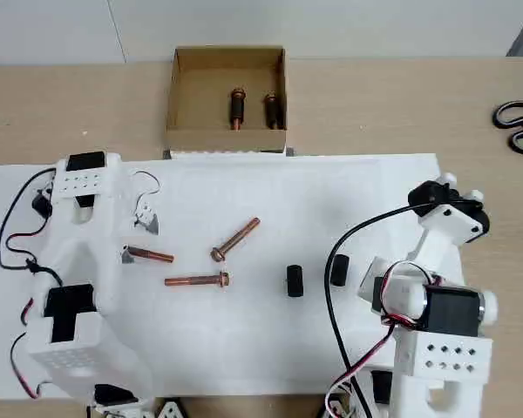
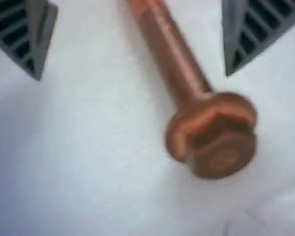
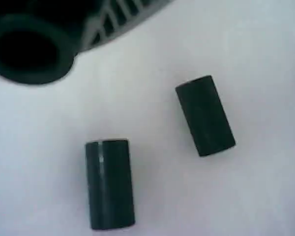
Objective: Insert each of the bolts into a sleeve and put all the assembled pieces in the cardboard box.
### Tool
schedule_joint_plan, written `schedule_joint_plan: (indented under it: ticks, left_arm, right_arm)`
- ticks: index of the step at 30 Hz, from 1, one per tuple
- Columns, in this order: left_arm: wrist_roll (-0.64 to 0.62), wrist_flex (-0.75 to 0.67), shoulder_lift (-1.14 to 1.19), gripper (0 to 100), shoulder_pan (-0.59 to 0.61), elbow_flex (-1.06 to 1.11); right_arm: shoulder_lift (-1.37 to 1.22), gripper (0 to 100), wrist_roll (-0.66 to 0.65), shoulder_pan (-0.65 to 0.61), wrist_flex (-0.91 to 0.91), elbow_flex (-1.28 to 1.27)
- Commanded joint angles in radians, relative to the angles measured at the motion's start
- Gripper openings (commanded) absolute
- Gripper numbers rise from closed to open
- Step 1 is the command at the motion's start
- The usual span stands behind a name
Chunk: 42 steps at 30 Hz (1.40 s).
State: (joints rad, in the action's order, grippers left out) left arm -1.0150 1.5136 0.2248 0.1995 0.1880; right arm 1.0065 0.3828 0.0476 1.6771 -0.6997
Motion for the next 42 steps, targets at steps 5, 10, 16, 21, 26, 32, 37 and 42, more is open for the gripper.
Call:
schedule_joint_plan:
  ticks: [5,10,16,21,26,32,37,42]
  left_arm:
    - [0.003,-0.029,0.011,23,0.011,-0.002]
    - [0.006,-0.023,0.115,22,0.063,-0.004]
    - [0.006,-0.031,0.192,3,0.107,-0.008]
    - [0.006,-0.029,0.196,1,0.107,-0.01]
    - [0.006,-0.023,0.195,1,0.107,-0.039]
    - [0.046,0.075,0.193,1,0.072,-0.196]
    - [0.123,0.235,0.193,1,-0.025,-0.421]
    - [0.167,0.238,0.193,1,-0.094,-0.567]
  right_arm:
    - [0.01,0.3,-0.009,0.008,-0.018,0.006]
    - [0.01,0.3,-0.009,0.008,-0.018,0.006]
    - [0.01,0.3,-0.008,0.008,-0.018,0.006]
    - [0.008,0.3,-0.008,0.008,-0.019,0.006]
    - [0.008,0.3,-0.008,0.008,-0.036,0.006]
    - [0.008,0.3,-0.008,0.004,-0.048,0.006]
    - [0.008,0.3,-0.008,0.004,-0.047,0.006]
    - [0.008,0.3,-0.011,0.002,-0.047,0.006]
